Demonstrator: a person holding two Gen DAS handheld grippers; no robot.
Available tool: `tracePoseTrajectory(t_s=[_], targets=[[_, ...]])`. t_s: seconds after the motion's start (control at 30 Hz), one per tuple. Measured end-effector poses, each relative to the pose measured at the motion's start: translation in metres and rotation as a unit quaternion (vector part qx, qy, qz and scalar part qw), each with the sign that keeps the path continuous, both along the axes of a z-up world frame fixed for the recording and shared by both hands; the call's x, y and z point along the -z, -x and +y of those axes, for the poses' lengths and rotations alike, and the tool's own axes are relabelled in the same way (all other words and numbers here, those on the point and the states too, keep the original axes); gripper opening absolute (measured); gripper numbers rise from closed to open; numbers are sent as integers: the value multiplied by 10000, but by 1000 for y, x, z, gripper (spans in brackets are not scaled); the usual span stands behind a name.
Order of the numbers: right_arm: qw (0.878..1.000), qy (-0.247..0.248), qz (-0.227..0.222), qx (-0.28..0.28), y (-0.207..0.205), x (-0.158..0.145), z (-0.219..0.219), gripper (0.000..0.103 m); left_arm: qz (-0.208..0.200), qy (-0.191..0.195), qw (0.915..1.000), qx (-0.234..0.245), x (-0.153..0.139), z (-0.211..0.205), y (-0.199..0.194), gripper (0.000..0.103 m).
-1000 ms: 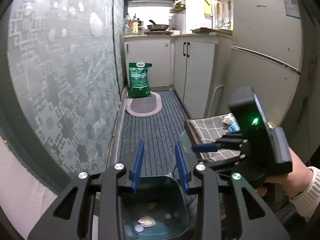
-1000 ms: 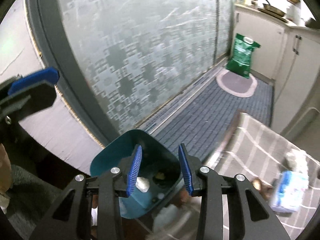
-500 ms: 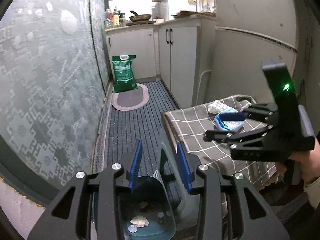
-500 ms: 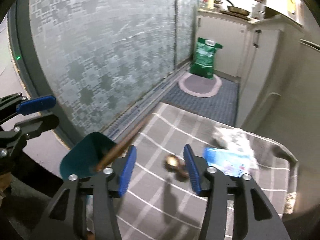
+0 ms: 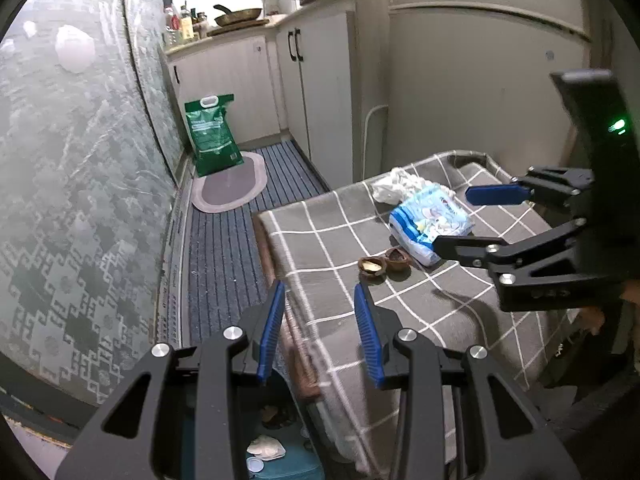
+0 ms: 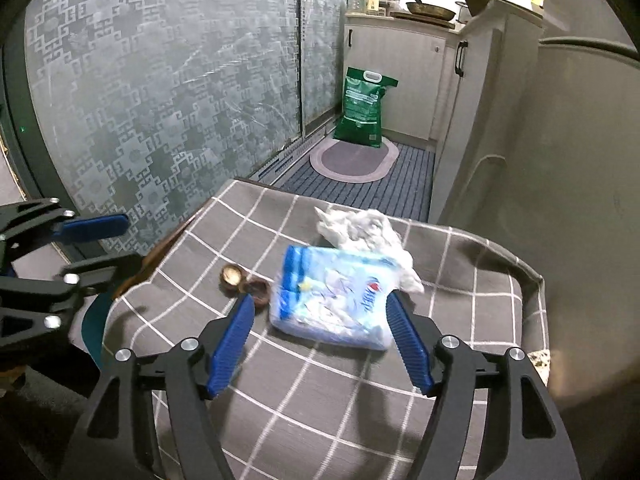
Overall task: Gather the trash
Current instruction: 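Move both tools back over the cloth toward the nut shell and tissue pack, then grasp the brown nut shell with the left tool while the right tool grasps the blue tissue pack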
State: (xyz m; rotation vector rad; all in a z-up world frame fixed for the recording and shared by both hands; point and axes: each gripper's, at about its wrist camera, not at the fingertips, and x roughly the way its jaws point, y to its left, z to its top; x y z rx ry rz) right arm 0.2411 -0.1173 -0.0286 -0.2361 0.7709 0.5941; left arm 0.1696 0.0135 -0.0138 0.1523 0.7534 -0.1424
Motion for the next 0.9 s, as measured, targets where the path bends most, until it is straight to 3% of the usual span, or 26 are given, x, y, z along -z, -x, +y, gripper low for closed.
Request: tracePoseTrajectory(t_s=[0.47,0.57,0.9], targets=[[9997,38,251,72,-4,13,-28,74,309,-103,9993,208,33,-28,-32,39],[9996,60,270,76,-5,15,-33,83,296,-80,9993,224,34,-32,-36,38],[9993,-23,362,-67,-4,20,-27,86,295,-33,9993,223,35,-42,-44,23]])
